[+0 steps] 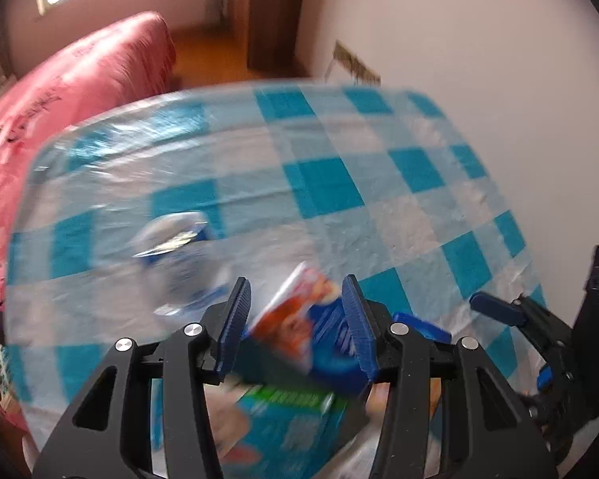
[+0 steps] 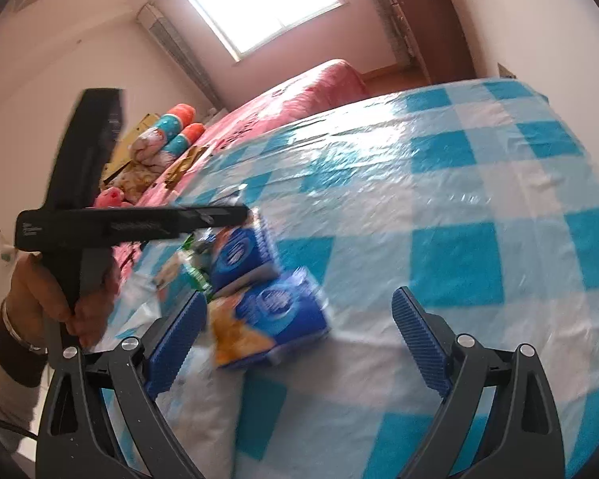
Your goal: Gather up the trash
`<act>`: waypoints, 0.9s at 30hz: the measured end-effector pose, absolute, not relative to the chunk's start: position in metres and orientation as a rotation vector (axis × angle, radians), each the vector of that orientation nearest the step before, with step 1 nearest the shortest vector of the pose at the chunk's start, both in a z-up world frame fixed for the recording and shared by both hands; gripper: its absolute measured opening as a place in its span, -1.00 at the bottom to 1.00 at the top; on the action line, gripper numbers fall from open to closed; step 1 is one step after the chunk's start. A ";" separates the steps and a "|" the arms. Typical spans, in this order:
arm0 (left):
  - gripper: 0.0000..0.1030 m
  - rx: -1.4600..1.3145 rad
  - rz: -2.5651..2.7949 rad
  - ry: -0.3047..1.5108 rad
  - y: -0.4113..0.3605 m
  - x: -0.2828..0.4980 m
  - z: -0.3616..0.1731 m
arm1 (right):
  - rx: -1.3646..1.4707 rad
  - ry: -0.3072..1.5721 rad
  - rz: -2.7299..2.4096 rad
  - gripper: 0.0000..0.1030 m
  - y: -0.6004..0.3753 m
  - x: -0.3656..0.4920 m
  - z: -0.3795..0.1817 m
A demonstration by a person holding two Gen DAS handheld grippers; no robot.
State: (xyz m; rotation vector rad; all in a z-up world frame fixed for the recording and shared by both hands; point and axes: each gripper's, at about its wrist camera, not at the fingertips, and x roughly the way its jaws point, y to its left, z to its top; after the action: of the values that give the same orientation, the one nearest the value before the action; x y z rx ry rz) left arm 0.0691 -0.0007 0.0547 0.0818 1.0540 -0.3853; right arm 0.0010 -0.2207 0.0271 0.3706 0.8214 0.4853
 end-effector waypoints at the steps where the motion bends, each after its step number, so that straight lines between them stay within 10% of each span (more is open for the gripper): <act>1: 0.03 0.072 -0.379 1.038 0.007 0.061 0.060 | 0.375 0.828 0.489 0.80 -0.219 -0.002 0.026; 5: 0.27 0.096 -0.355 0.970 0.041 0.013 0.078 | 0.359 0.841 0.505 0.80 -0.212 -0.013 0.023; 27: 0.28 -0.577 -0.306 1.047 0.132 -0.089 0.010 | 0.243 0.892 0.422 0.80 -0.151 -0.076 0.037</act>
State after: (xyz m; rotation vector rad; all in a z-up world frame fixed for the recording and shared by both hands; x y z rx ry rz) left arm -0.0893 0.1320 0.0101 -0.5772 1.0473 -0.3059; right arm -0.0762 -0.1515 0.0368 0.2433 0.8918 0.4218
